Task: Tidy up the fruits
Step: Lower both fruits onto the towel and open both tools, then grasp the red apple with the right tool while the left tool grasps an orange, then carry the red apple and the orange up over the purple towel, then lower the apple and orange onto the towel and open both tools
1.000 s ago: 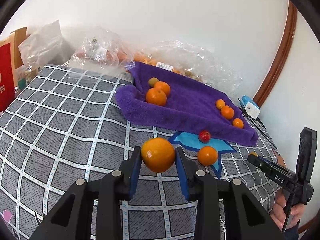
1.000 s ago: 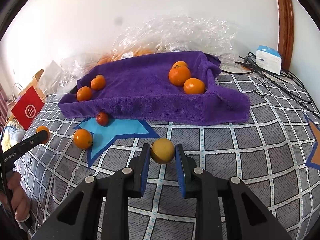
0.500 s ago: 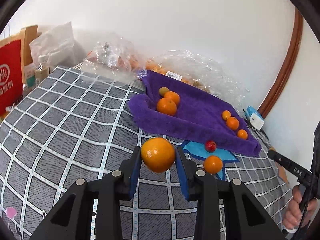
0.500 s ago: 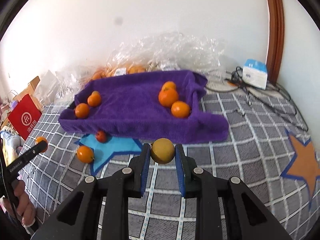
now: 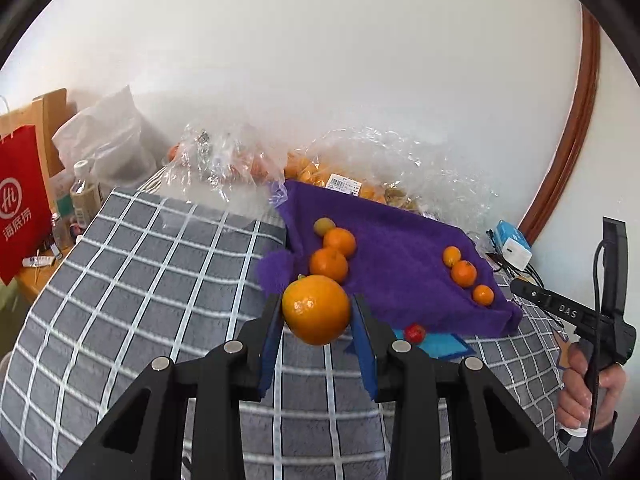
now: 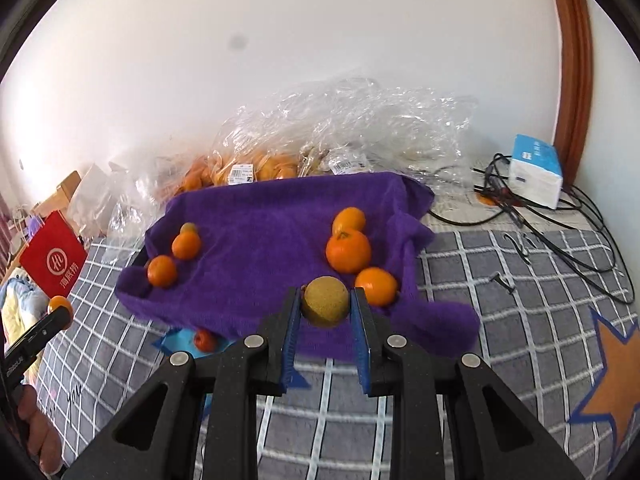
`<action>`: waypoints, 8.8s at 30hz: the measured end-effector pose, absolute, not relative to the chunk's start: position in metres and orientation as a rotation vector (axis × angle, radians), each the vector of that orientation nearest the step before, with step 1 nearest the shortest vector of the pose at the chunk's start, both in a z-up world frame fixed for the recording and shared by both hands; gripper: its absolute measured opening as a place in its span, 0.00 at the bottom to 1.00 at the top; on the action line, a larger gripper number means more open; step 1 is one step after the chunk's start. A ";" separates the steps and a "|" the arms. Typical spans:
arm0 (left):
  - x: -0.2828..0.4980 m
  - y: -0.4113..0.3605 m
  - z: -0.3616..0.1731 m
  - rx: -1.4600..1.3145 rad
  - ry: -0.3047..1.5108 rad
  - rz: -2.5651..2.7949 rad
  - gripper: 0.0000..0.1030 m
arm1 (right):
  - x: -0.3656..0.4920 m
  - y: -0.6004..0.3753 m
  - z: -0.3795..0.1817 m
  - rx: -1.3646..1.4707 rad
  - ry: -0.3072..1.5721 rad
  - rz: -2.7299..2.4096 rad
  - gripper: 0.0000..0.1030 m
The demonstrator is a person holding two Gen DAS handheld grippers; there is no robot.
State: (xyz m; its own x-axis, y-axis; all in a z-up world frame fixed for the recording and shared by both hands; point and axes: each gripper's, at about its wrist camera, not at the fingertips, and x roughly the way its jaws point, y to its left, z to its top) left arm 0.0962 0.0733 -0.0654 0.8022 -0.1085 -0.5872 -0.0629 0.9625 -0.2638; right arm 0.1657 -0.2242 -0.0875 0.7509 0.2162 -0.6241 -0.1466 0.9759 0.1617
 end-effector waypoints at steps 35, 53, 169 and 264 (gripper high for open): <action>0.238 -0.001 -0.119 -0.235 0.949 -0.034 0.31 | 0.200 -0.231 -0.118 0.103 0.759 0.214 0.37; 0.198 0.017 -0.090 -0.261 0.894 -0.066 0.41 | 0.186 -0.228 -0.105 0.130 0.741 0.206 0.37; 0.089 0.032 -0.078 -0.244 0.899 -0.171 0.31 | 0.084 -0.203 -0.111 0.090 0.797 0.180 0.23; 0.302 -0.015 -0.121 -0.182 1.099 -0.143 0.31 | 0.228 -0.216 -0.114 0.028 0.868 0.180 0.23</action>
